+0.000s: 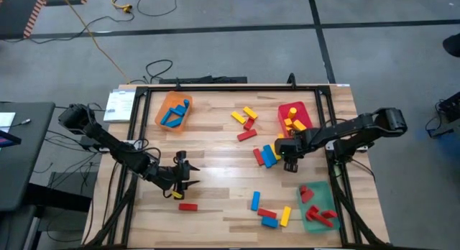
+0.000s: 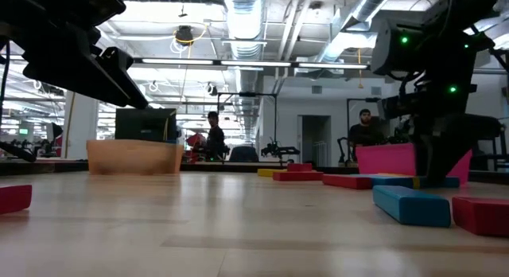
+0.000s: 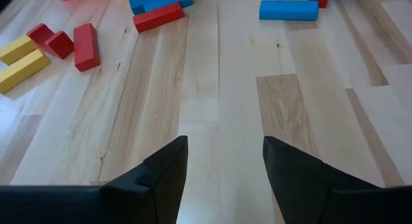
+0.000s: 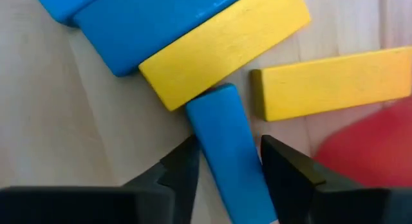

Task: Sort blocks
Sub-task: Put the blue rectangle block into the orange bin

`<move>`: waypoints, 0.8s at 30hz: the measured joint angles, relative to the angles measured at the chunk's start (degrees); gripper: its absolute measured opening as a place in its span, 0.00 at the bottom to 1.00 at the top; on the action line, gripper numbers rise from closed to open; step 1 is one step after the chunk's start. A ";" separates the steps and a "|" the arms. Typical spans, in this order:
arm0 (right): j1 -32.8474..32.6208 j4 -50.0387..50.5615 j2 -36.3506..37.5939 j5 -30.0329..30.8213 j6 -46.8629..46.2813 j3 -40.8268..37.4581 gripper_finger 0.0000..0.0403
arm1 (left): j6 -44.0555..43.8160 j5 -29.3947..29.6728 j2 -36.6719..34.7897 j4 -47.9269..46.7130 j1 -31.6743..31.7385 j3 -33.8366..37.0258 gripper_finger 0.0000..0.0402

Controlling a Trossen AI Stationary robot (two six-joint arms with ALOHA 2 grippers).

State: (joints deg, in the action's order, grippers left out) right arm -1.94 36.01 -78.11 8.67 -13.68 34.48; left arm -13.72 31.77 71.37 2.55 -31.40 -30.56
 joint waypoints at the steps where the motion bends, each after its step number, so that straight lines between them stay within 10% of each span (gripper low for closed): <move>1: -0.21 -0.19 0.00 -0.46 0.00 0.00 0.43 | 0.27 0.00 0.00 0.00 -0.02 0.00 0.49; 8: -0.48 -2.09 0.11 -3.94 -1.36 0.30 0.23 | 3.29 0.02 0.00 2.53 -0.02 0.04 0.49; 24: -7.60 -2.73 0.00 -12.14 -1.45 13.03 0.21 | 21.89 0.02 0.00 17.54 3.13 0.04 0.49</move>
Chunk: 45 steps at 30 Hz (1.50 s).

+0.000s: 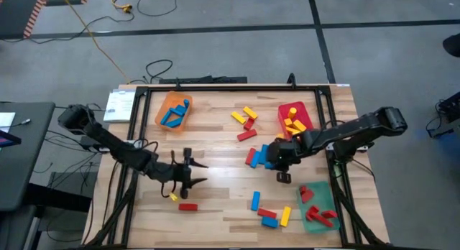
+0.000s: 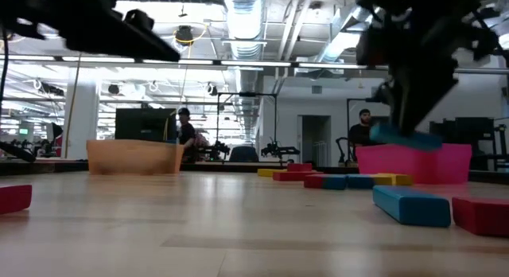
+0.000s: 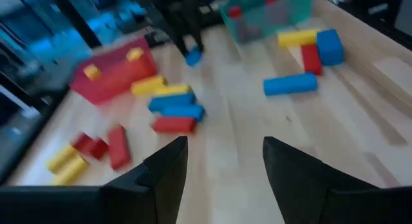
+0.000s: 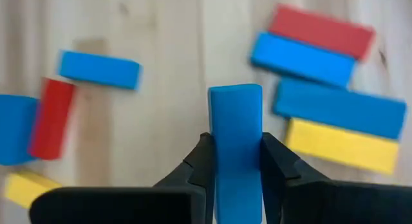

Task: Sort blocks
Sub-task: Put the blue rectangle block into the orange bin

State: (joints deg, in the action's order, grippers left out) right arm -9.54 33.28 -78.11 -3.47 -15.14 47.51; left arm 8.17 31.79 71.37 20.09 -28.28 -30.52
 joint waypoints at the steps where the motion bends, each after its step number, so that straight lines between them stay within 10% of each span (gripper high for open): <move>1: -0.50 -0.45 0.00 -0.46 0.00 0.63 0.21 | 1.55 -0.02 0.00 1.28 0.68 0.00 0.49; 14: -4.61 -14.45 0.00 -4.47 -0.72 2.62 0.21 | 21.12 -14.40 0.55 15.34 8.67 -0.84 0.49; 25: -4.77 -22.94 0.02 -6.93 -1.30 2.66 0.20 | 29.00 -19.32 18.06 16.45 10.95 -13.04 0.49; 45: -7.22 -17.18 -2.36 -7.53 -7.28 1.56 0.20 | 29.58 -22.99 25.24 -5.71 12.62 -25.88 0.49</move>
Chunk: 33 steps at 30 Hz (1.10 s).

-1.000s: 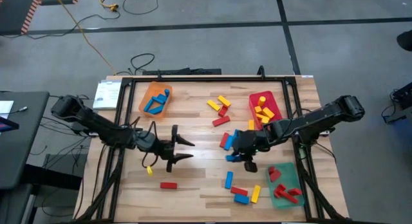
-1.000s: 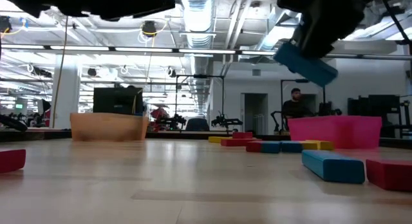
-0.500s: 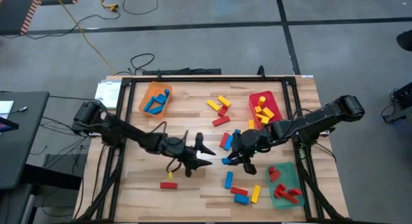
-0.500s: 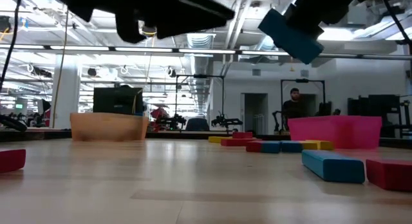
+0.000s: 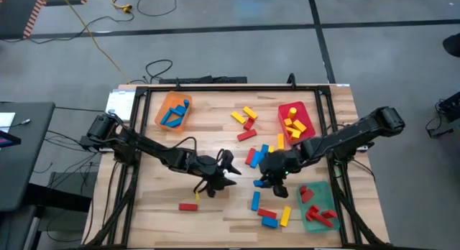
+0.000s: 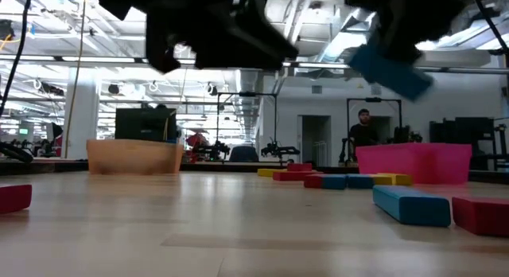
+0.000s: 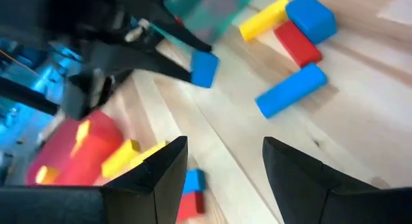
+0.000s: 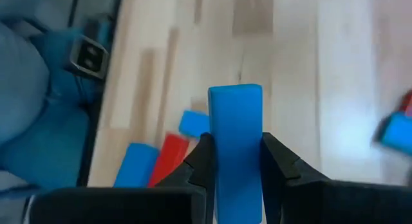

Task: Sort blocks
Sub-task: Put the blue rectangle block into the orange bin, then put the yellow rectangle block into the red bin

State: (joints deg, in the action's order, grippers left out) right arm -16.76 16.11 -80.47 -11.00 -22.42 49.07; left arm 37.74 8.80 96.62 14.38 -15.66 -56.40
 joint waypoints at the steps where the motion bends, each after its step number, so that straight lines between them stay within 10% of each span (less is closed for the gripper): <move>1: -0.27 0.19 -1.19 -0.27 -0.67 -0.09 0.20 | -0.40 0.00 0.00 -0.74 0.03 0.00 0.49; 17: 0.06 3.07 -18.03 -3.29 5.22 7.66 0.39 | -3.70 -2.54 0.00 -2.56 -0.02 0.00 0.49; 33: 2.40 37.80 -9.60 17.96 1.45 11.49 0.60 | -4.82 -2.36 0.00 -6.06 -0.02 0.04 0.49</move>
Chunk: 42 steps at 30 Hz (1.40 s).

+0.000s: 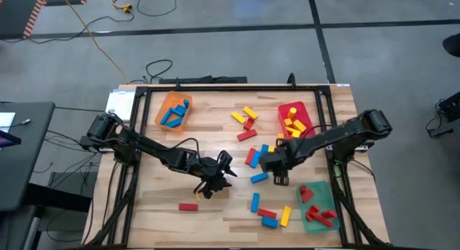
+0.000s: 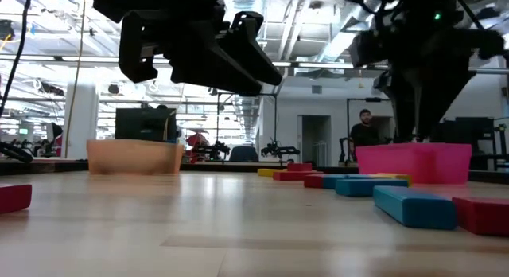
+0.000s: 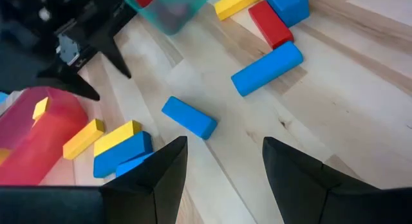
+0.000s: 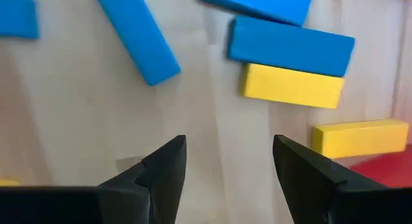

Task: Sort blocks
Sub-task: Put the yellow rectangle block into the red bin

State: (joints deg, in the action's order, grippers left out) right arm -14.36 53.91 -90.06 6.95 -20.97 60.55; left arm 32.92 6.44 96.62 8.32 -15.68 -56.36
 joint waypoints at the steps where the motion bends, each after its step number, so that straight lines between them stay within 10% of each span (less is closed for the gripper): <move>1: 0.41 0.70 -0.32 0.45 0.08 0.00 0.60 | -0.12 0.00 0.00 0.00 0.00 0.00 0.49; 30: 15.33 -2.67 -11.70 2.56 13.38 0.20 0.54 | -5.14 -0.51 0.00 -5.33 -0.04 0.04 0.49; 42: 13.73 -14.56 -9.55 -9.23 12.35 -0.21 0.54 | -5.67 -0.79 0.00 -6.34 -0.04 0.39 0.49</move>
State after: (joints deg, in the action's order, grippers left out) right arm -0.63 39.35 -99.62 -2.27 -8.62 60.35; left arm 27.26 5.65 96.62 1.97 -15.72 -55.96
